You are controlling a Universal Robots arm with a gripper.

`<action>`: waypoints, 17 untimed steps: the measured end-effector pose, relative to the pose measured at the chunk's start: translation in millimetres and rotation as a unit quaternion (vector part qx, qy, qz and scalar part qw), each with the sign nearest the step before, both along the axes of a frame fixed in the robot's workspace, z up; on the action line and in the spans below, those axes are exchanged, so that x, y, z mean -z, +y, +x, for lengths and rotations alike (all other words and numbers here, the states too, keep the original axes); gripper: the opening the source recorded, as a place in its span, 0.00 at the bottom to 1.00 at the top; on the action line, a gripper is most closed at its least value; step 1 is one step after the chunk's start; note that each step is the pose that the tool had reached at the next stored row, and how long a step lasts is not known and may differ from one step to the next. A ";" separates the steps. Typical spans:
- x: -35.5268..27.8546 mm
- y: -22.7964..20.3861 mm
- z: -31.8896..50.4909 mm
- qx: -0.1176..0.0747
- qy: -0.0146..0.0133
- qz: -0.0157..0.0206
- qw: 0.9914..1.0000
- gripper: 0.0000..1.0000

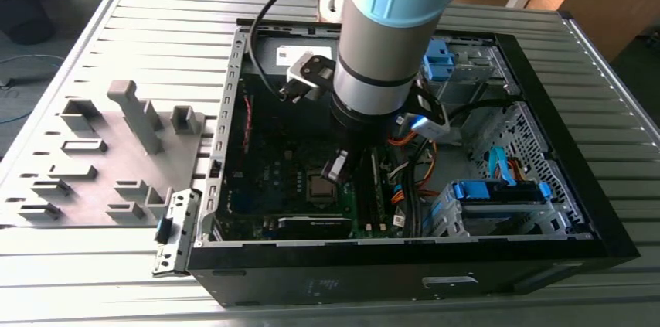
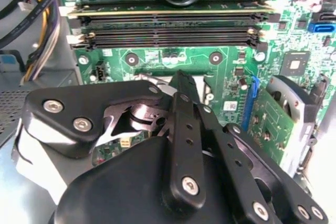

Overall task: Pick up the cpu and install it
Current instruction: 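Install the first cpu locking lever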

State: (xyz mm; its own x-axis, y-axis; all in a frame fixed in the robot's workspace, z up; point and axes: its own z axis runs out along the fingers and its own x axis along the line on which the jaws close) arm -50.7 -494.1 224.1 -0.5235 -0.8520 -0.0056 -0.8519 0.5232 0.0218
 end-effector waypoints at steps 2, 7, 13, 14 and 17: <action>2.3 -0.4 -0.1 -0.001 0.000 0.000 1.000 0.11; 5.0 -0.4 0.0 -0.002 0.000 -0.001 1.000 0.11; 5.4 -0.9 -0.1 -0.002 0.000 -0.001 1.000 0.11; 5.4 -1.0 -0.1 -0.002 0.000 -0.002 1.000 0.11; 5.4 -1.0 -0.1 -0.002 0.000 -0.002 1.000 0.11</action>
